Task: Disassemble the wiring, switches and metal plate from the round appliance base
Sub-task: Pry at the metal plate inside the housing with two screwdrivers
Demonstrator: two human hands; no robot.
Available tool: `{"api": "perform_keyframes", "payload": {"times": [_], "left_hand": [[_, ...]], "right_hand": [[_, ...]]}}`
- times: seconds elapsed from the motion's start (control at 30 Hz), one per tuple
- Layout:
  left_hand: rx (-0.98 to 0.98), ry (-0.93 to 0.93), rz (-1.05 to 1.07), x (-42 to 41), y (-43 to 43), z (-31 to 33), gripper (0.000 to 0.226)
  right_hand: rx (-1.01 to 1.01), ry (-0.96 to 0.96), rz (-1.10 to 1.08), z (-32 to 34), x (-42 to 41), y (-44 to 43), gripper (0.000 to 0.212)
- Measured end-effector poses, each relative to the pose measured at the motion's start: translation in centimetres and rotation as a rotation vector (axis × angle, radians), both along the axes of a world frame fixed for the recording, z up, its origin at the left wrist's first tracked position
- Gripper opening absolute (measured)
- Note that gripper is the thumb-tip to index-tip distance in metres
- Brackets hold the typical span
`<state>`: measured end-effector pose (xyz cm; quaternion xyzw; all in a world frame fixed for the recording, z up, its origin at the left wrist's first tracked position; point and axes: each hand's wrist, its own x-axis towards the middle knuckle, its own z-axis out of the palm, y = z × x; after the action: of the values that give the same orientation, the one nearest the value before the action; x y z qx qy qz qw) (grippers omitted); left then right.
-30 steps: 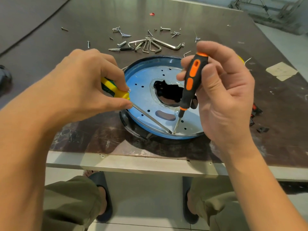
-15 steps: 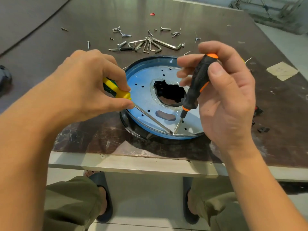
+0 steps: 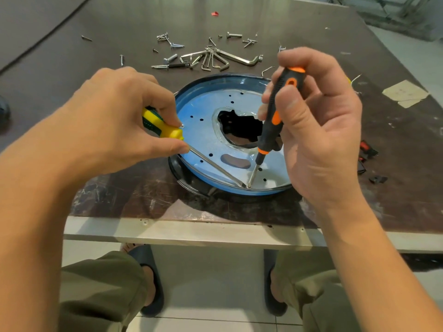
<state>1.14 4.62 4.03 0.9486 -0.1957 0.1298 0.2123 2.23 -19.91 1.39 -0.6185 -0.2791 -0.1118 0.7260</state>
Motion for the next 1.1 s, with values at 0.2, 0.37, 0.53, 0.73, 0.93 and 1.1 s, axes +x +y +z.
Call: {"api": "perform_keyframes", "payload": {"times": [0.2,0.37,0.53,0.73,0.93,1.1], "left_hand": [[0.03,0.004,0.039,0.0,0.1,-0.14,0.032],[0.034,0.006,0.033,0.0,0.14,-0.05,0.03],[0.033,0.006,0.051,-0.05,0.13,-0.08,0.031],[0.023,0.008,0.071,-0.04,0.11,-0.18,0.031],[0.016,0.013,0.073,-0.07,0.01,-0.14,0.032],[0.012,0.016,0.067,-0.14,-0.07,-0.1,0.033]], "right_hand": [[0.007,0.0,0.03,-0.25,0.29,-0.5,0.031],[0.042,0.029,0.012,0.24,0.08,0.16,0.025],[0.042,0.04,-0.004,0.07,0.12,-0.22,0.022],[0.024,0.076,-0.001,0.14,0.08,0.08,0.024],[0.07,0.074,0.021,-0.1,0.11,-0.38,0.026],[0.153,0.128,0.059,0.29,0.03,-0.14,0.015]]}}
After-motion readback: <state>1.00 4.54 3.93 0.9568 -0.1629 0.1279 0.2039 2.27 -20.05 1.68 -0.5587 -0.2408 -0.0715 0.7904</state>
